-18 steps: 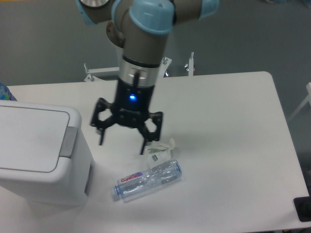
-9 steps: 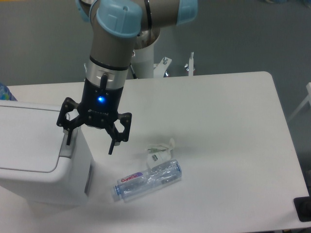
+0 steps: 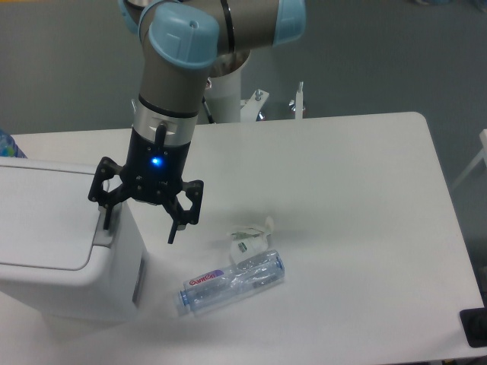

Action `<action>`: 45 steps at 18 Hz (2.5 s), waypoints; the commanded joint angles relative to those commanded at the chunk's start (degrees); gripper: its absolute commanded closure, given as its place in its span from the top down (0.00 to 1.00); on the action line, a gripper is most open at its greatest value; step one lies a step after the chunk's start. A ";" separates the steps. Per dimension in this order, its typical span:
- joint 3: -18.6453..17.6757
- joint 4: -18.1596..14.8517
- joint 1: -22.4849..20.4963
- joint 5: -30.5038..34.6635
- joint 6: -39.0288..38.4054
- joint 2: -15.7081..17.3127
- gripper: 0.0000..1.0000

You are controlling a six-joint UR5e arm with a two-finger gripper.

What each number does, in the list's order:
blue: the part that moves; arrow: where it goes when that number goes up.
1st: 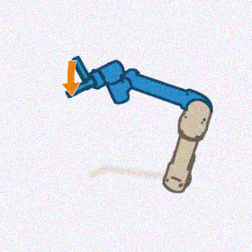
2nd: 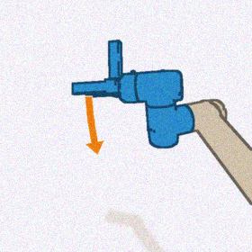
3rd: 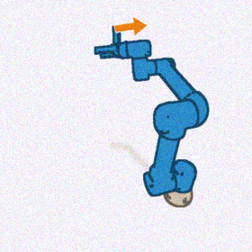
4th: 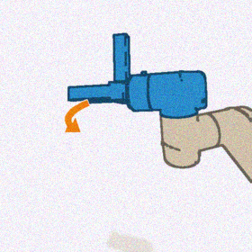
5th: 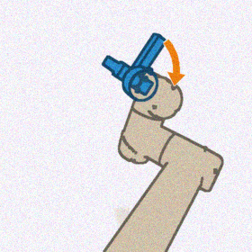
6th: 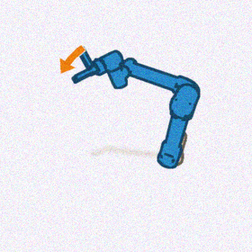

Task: Open the trash can
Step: 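Lower the gripper onto the trash can lid edge and push it open, then withdraw the gripper from the opened trash can back over the table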

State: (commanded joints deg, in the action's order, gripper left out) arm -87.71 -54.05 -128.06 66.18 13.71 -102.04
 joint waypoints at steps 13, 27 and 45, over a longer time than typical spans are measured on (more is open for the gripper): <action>-0.18 -0.35 0.00 -0.09 -0.17 -0.62 1.00; 3.86 0.09 -4.99 -0.09 -0.44 -0.53 1.00; -2.54 0.09 -19.51 16.25 49.89 -8.17 1.00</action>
State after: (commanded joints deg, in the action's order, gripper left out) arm -90.25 -53.97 -147.56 82.43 63.60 -110.21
